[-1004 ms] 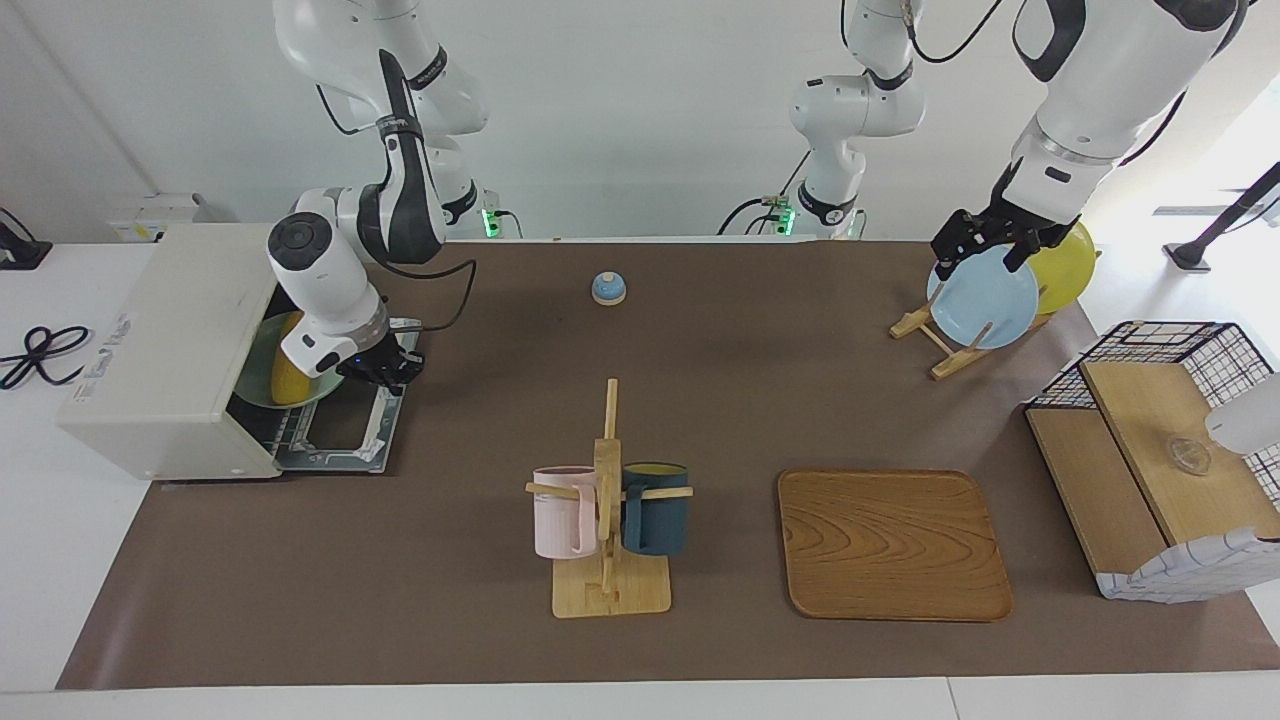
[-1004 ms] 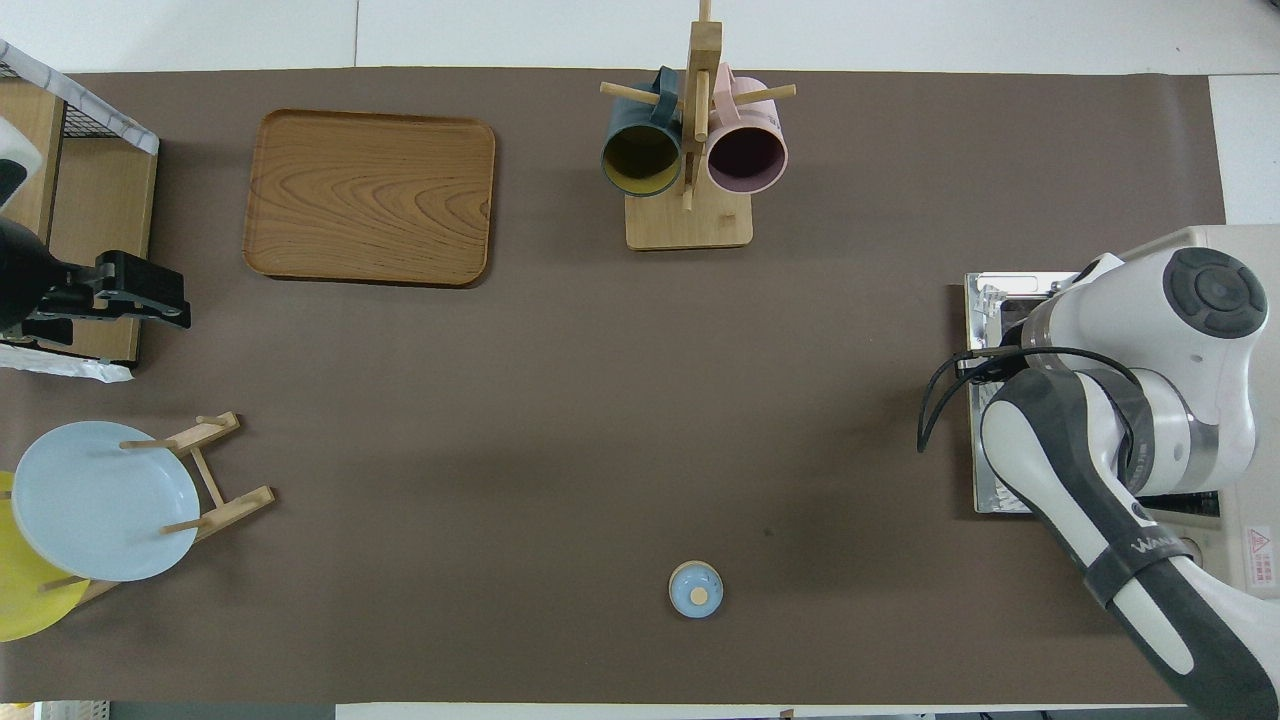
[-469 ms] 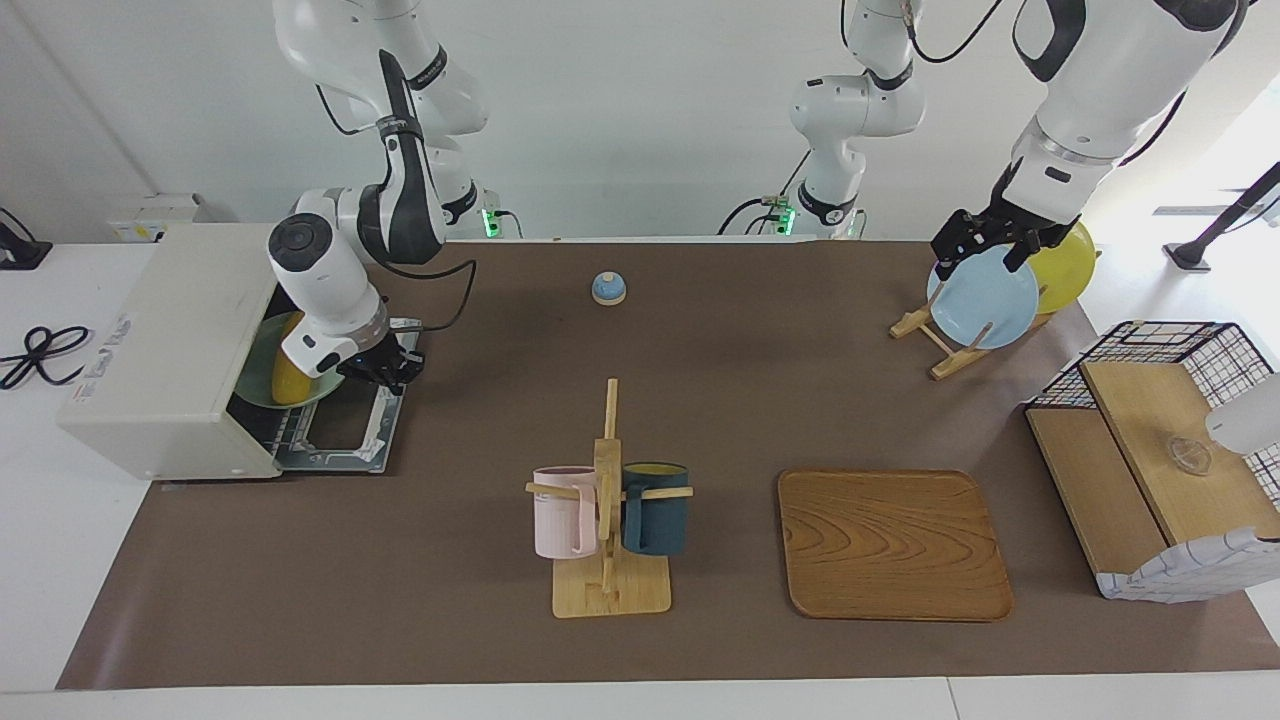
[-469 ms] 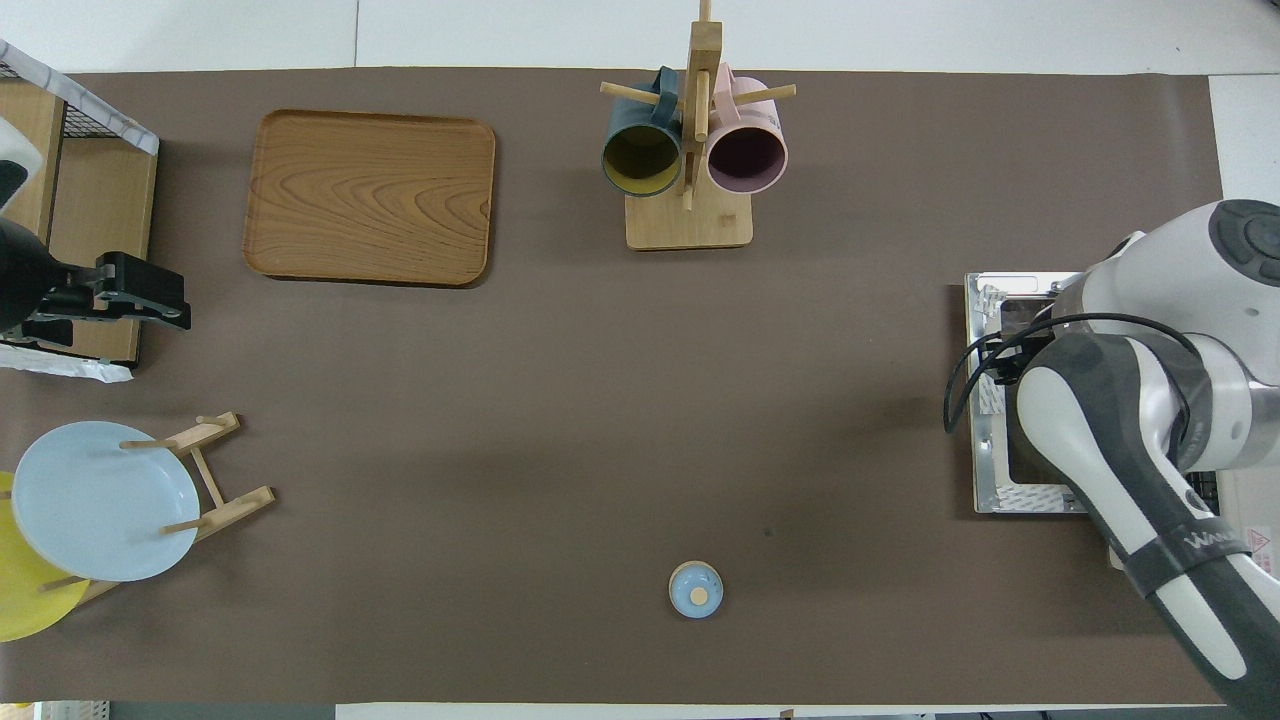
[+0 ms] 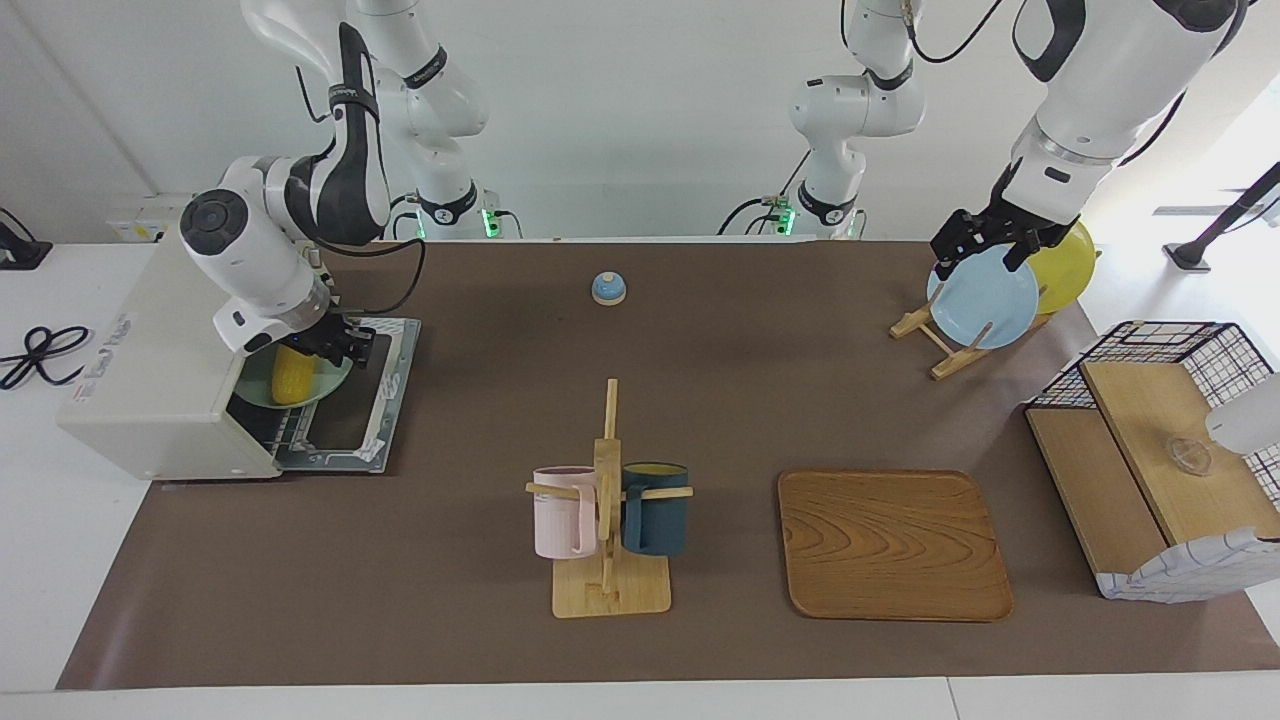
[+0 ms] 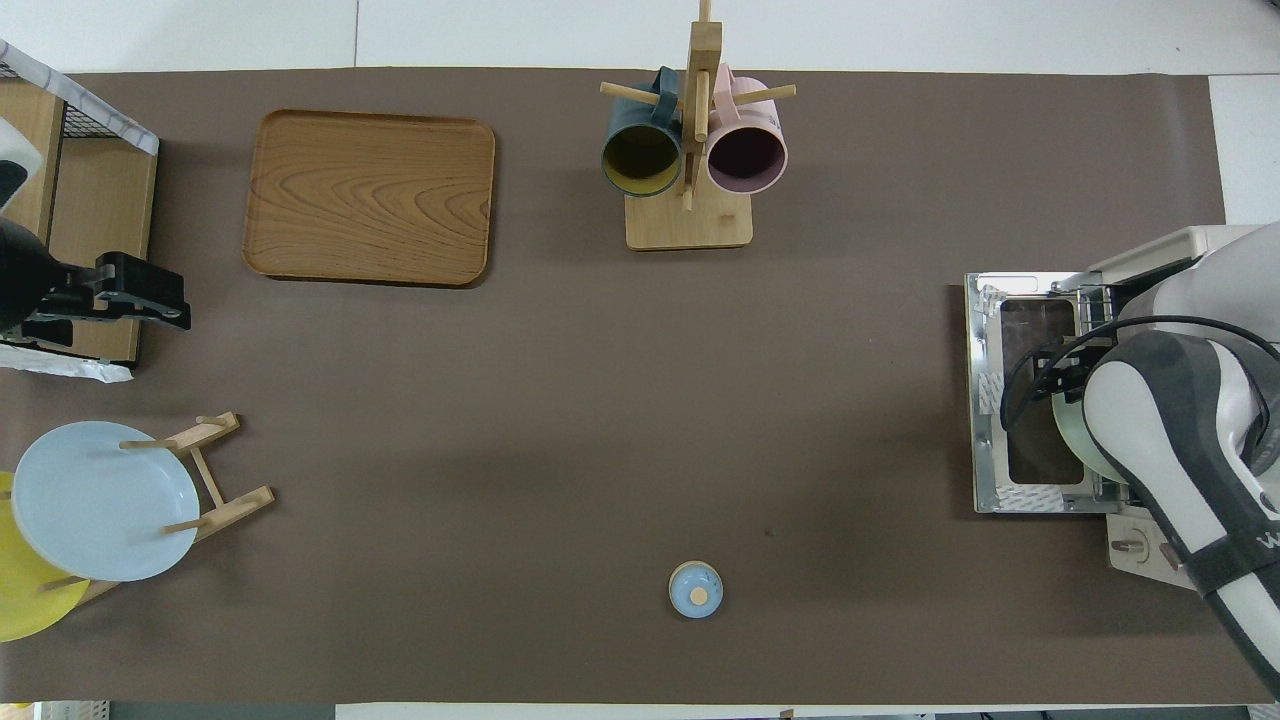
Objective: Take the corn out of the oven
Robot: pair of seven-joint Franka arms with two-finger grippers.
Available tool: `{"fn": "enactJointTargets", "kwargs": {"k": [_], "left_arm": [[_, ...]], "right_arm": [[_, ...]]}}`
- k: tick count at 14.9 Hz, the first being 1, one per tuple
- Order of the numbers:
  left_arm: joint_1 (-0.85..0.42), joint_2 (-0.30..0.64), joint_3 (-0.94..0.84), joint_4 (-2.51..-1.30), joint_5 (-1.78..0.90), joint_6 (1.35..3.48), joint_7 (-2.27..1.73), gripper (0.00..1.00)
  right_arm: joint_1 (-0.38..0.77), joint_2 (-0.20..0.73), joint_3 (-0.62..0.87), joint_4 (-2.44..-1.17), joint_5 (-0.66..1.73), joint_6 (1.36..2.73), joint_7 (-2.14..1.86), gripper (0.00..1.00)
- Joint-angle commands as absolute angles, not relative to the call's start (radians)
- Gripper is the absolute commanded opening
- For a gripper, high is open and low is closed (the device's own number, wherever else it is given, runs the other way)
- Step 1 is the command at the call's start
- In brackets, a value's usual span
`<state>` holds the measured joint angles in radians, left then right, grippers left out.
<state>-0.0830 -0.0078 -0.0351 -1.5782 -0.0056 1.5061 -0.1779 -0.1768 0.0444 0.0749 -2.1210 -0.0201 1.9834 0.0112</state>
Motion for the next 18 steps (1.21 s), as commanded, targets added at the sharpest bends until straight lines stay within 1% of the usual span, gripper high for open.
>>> {"fn": "enactJointTargets", "kwargs": {"k": [1, 4, 5, 6, 7, 11, 13, 15, 18], "left_arm": [[-0.074, -0.002, -0.043, -1.562, 0.006, 1.494, -0.179, 1.00], [-0.074, -0.003, -0.043, -1.569, 0.009, 1.497, -0.178, 1.00], [-0.074, -0.003, -0.043, -1.569, 0.009, 1.497, -0.176, 1.00], [-0.074, -0.003, -0.043, -1.569, 0.011, 1.499, -0.176, 1.00], [-0.072, -0.003, -0.043, -1.569, 0.011, 1.499, -0.175, 1.00], [-0.072, -0.003, -0.043, -1.569, 0.009, 1.500, -0.176, 1.00], [-0.072, -0.003, -0.043, -1.569, 0.011, 1.500, -0.176, 1.00], [-0.072, -0.003, -0.043, -1.569, 0.011, 1.500, -0.176, 1.00], [-0.072, -0.003, -0.043, -1.569, 0.011, 1.502, -0.176, 1.00]], "right_arm": [[-0.195, 0.002, 0.083, -2.186, -0.017, 2.025, 0.008, 0.38], [-0.198, -0.014, 0.081, -2.226, -0.017, 2.055, -0.018, 0.38], [-0.201, -0.014, 0.081, -2.227, -0.017, 2.056, -0.037, 0.32], [-0.207, -0.014, 0.081, -2.227, -0.017, 2.054, -0.064, 0.14], [-0.209, -0.014, 0.081, -2.227, -0.017, 2.048, -0.086, 0.00], [-0.187, -0.014, 0.083, -2.215, -0.069, 2.036, -0.113, 0.00], [-0.149, 0.000, 0.089, -2.159, -0.077, 1.969, -0.106, 0.00], [-0.050, 0.031, 0.092, -2.070, -0.075, 1.904, -0.060, 0.00], [0.112, 0.046, 0.092, -2.007, -0.078, 1.858, 0.066, 0.00]]}}
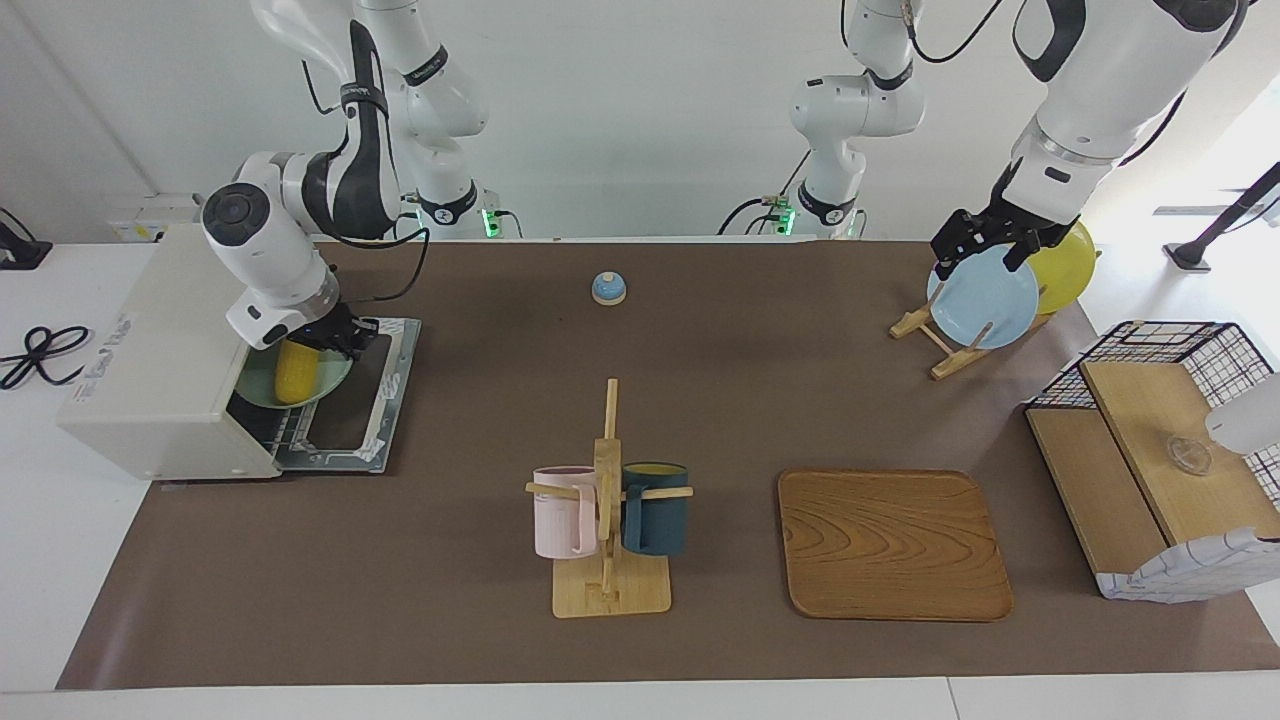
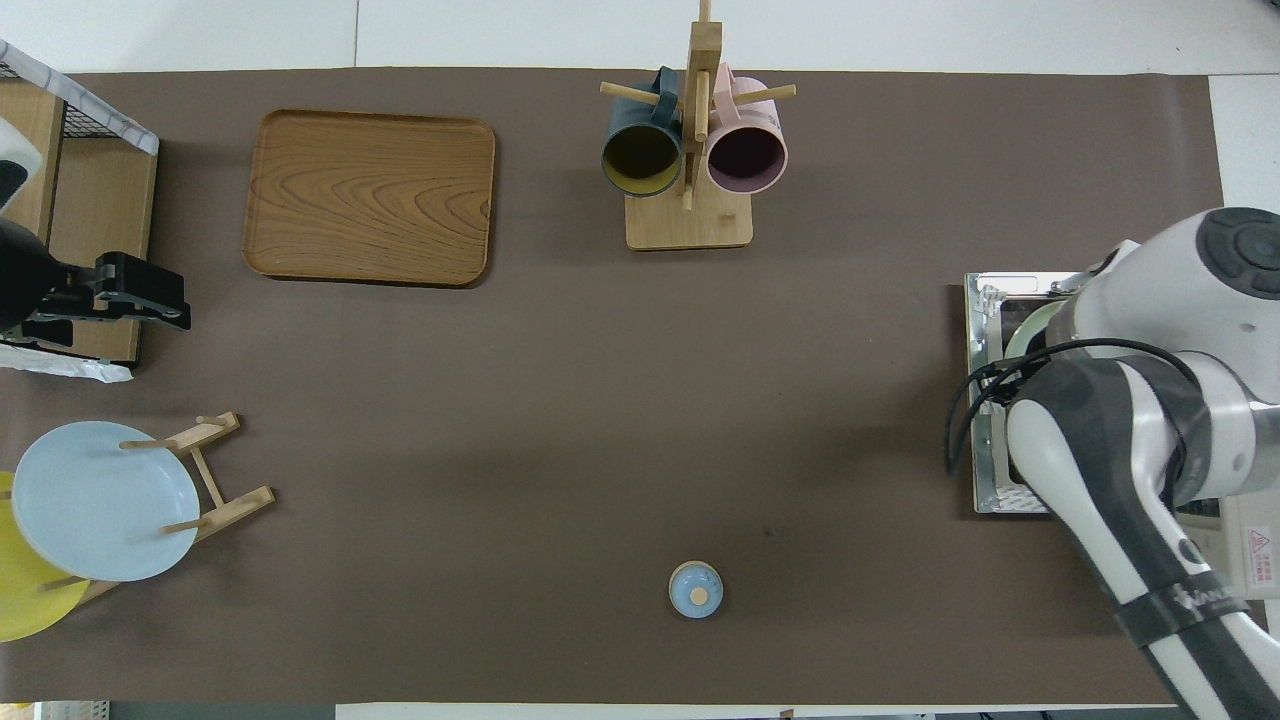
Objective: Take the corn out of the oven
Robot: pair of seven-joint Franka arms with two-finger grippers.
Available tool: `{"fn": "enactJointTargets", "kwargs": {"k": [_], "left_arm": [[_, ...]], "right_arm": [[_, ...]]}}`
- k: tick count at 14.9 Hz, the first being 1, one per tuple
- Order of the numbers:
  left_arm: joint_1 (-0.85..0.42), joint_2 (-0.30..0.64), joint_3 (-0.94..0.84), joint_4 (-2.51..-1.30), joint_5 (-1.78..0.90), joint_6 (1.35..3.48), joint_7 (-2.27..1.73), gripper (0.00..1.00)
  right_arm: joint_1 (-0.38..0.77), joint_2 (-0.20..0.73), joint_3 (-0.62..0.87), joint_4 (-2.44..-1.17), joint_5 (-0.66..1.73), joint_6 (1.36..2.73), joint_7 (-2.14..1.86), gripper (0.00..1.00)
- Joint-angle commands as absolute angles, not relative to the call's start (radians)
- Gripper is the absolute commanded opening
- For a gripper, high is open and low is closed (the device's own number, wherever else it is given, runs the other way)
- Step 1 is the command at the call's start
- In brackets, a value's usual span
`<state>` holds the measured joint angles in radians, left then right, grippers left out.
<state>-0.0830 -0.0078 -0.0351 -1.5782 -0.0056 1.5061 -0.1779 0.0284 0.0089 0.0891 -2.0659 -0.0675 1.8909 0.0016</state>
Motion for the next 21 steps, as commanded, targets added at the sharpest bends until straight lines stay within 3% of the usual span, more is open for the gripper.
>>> {"fn": "enactJointTargets", "kwargs": {"k": [1, 5, 8, 10, 17, 18, 19, 20, 21], "left_arm": [[-0.072, -0.003, -0.043, -1.569, 0.009, 1.502, -0.178, 1.00], [-0.071, -0.003, -0.043, -1.574, 0.009, 1.520, -0.179, 1.00], [-0.071, -0.003, -0.041, -1.575, 0.009, 1.539, -0.178, 1.00], [-0.071, -0.003, -0.041, -1.577, 0.009, 1.539, -0.178, 1.00], [-0.060, -0.003, -0.041, -1.577, 0.009, 1.548, -0.169, 1.00], [-0.057, -0.003, -0.041, -1.577, 0.009, 1.551, -0.167, 1.00], [-0.057, -0.003, -0.041, -1.577, 0.009, 1.554, -0.166, 1.00], [-0.057, -0.003, -0.041, -1.578, 0.009, 1.554, -0.166, 1.00], [-0.057, -0.003, -0.041, -1.582, 0.009, 1.554, -0.166, 1.00]], "right_arm": [[0.176, 0.048, 0.092, -2.000, -0.080, 1.865, 0.108, 0.00], [0.414, 0.150, 0.092, -1.852, -0.078, 1.844, 0.392, 0.00], [0.575, 0.369, 0.092, -1.601, -0.087, 1.781, 0.584, 0.00], [0.635, 0.452, 0.092, -1.522, -0.100, 1.793, 0.664, 0.00], [0.640, 0.428, 0.097, -1.704, -0.019, 2.051, 0.676, 0.00], [0.635, 0.428, 0.097, -1.701, -0.005, 2.057, 0.680, 0.05], [0.635, 0.429, 0.097, -1.700, 0.021, 2.069, 0.687, 0.20], [0.637, 0.430, 0.097, -1.700, 0.037, 2.085, 0.690, 0.44], [0.643, 0.428, 0.097, -1.692, 0.037, 2.085, 0.690, 0.51]]}}
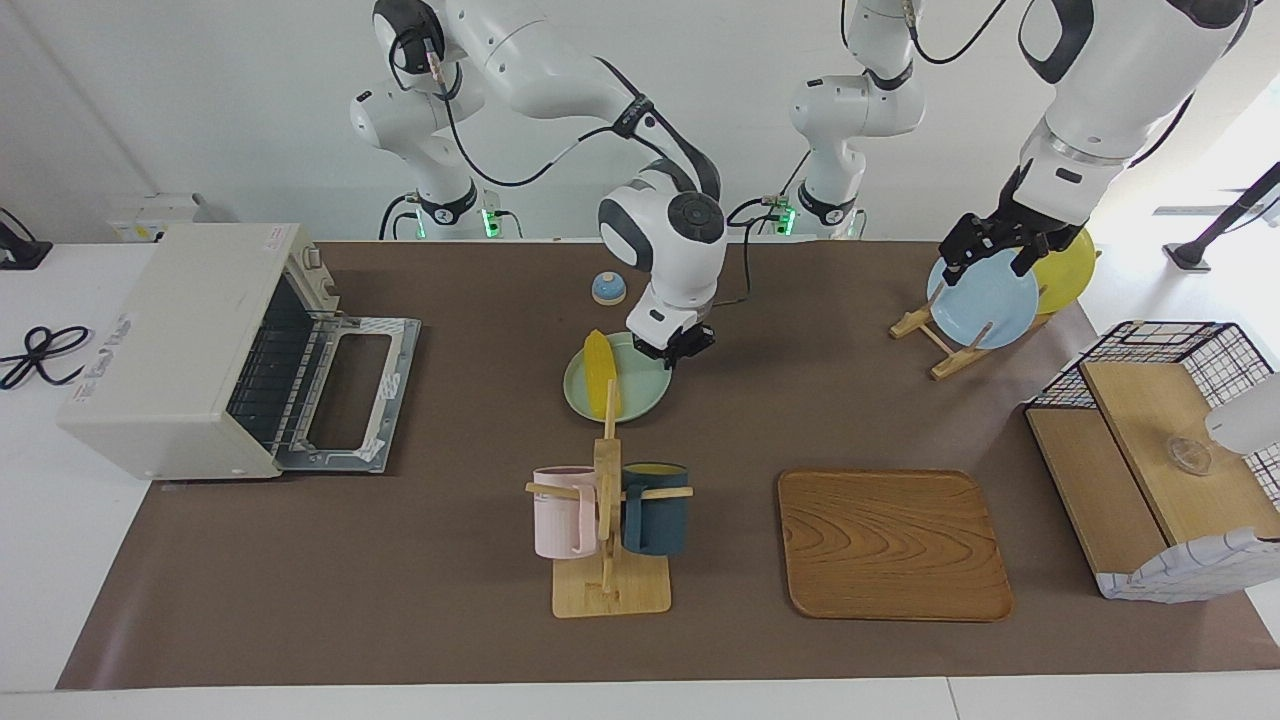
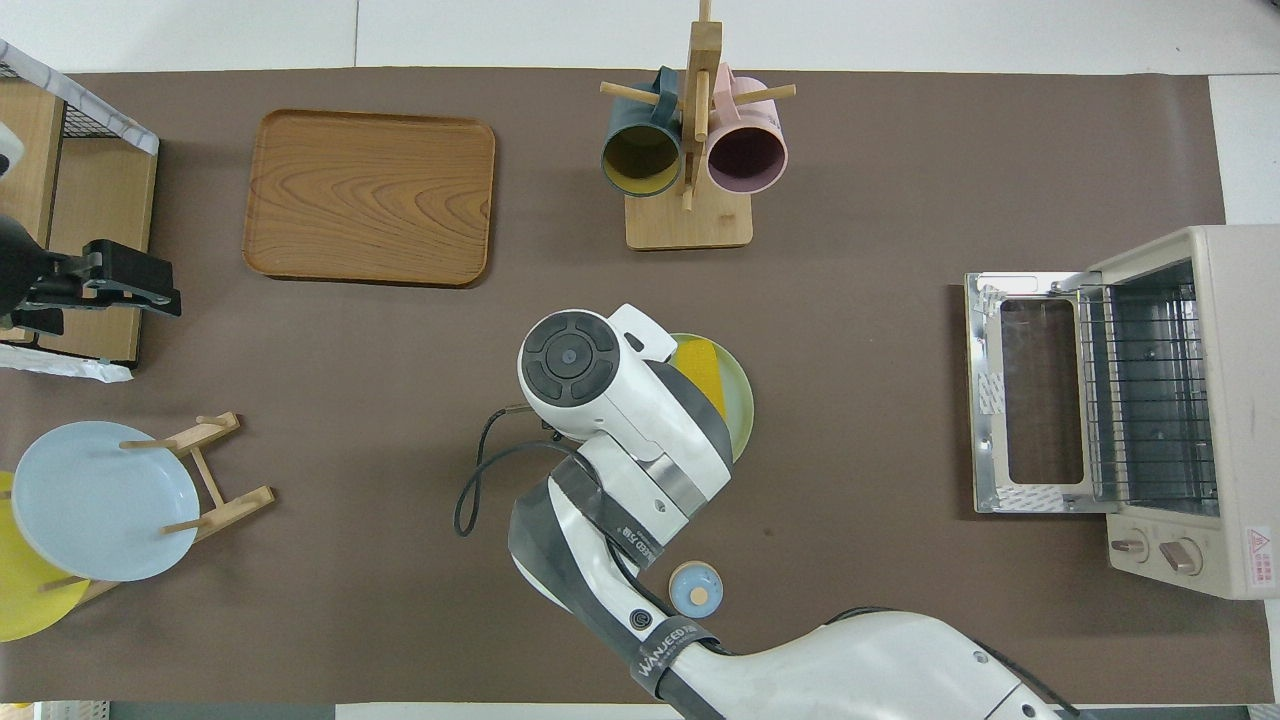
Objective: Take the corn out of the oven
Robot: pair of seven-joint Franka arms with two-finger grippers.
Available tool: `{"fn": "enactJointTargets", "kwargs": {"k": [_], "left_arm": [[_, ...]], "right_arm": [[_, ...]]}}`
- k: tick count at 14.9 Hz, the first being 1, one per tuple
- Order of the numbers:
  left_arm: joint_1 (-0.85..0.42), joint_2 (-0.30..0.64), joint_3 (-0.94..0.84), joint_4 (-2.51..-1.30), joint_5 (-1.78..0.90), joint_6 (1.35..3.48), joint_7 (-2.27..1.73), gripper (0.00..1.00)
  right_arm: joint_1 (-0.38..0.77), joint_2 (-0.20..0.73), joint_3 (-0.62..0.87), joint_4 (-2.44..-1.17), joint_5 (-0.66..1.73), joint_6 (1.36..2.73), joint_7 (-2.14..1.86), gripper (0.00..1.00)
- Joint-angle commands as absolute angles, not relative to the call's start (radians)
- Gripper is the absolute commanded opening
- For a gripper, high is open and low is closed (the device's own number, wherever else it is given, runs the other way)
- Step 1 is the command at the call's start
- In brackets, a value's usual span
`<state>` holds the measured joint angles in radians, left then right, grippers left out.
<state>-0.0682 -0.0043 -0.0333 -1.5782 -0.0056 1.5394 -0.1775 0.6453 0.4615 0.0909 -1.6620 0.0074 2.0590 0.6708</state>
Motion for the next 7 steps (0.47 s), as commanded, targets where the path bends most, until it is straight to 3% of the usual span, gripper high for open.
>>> {"fn": "enactJointTargets", "kwargs": {"k": [1, 3, 7], "left_arm": [[-0.057, -0.003, -0.041, -1.582, 0.009, 1.555, -0.166, 1.00], [-0.057, -0.003, -0.041, -1.583, 0.009, 1.562, -0.164, 1.00], [-0.070, -0.026, -0.043, -1.643, 0.008, 1.621, -0.167, 1.00]], "right_arm": [[0.637, 0.422, 0.097, -1.677, 0.037, 2.077, 0.687, 0.52], [0.605, 0.376, 0.097, -1.661, 0.037, 2.050, 0.680, 0.59], [0.454, 0.253, 0.095, -1.719, 0.037, 1.880, 0.562, 0.57]]}}
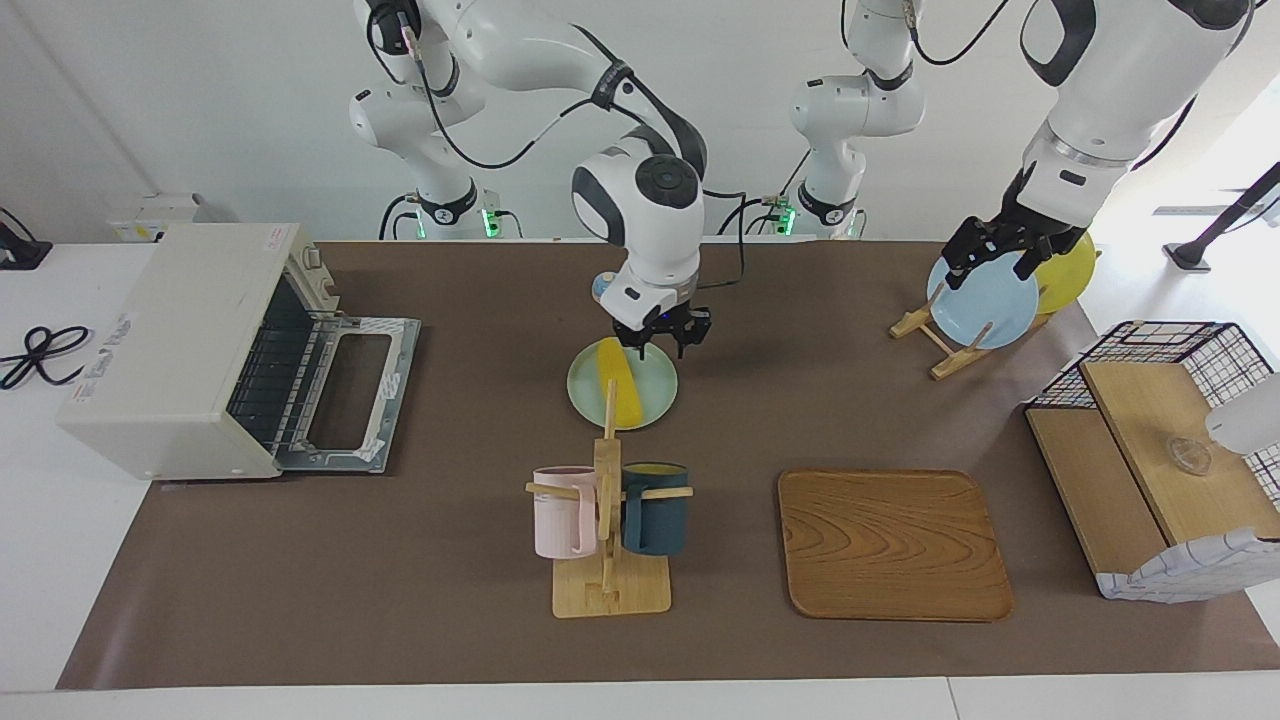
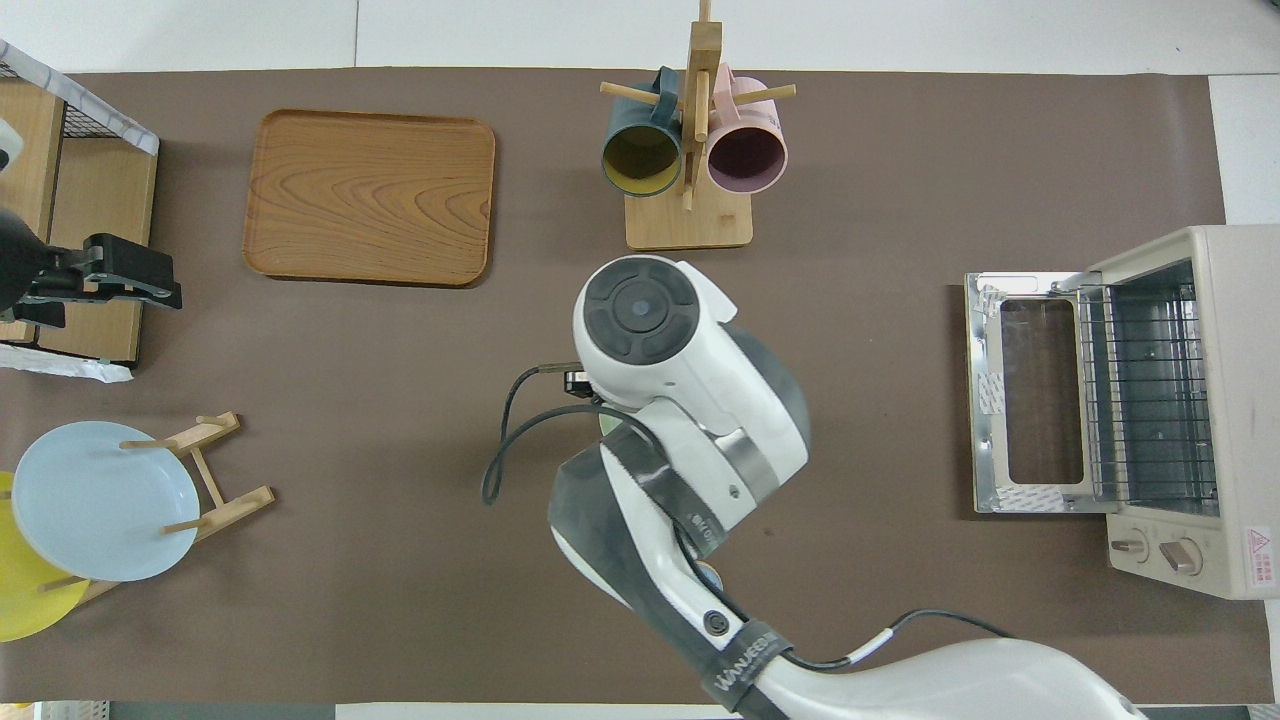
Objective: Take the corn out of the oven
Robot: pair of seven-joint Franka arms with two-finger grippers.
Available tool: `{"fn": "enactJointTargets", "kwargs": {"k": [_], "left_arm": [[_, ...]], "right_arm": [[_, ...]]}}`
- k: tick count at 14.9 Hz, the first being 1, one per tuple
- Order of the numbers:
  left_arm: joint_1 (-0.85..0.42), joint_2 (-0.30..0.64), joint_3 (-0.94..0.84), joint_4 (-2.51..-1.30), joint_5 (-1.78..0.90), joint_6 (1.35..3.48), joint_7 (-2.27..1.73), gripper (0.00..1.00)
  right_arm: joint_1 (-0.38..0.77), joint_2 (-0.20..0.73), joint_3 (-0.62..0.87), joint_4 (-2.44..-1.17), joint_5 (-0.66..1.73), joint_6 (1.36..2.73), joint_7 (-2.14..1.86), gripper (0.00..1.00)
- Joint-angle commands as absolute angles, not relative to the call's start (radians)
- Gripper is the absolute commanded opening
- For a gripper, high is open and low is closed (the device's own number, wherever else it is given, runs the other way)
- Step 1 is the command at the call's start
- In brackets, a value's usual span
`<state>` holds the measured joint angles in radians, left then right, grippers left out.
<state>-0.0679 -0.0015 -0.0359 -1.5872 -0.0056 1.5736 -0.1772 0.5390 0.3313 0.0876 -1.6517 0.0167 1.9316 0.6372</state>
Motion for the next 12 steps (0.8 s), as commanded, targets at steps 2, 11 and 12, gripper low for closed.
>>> {"fn": "enactJointTargets", "kwargs": {"k": [2, 11, 12], "left_arm": [[-0.110, -0.037, -0.051, -1.695, 0.006, 1.650, -0.173, 1.00], [-0.503, 0.043, -0.051, -1.867, -0.044, 1.948, -0.542, 1.00], [-0.558, 0.084, -0.051, -1.867, -0.044, 2.007, -0.611, 1.00]], "right_arm": [[0.382, 0.192, 0.094, -1.777, 0.025, 1.783, 0.514, 0.52], [0.071, 0.009, 0.092, -2.364, 0.006, 2.197, 0.252, 0.32], [0.061, 0.006, 0.092, -2.378, 0.006, 2.197, 0.250, 0.29]]}}
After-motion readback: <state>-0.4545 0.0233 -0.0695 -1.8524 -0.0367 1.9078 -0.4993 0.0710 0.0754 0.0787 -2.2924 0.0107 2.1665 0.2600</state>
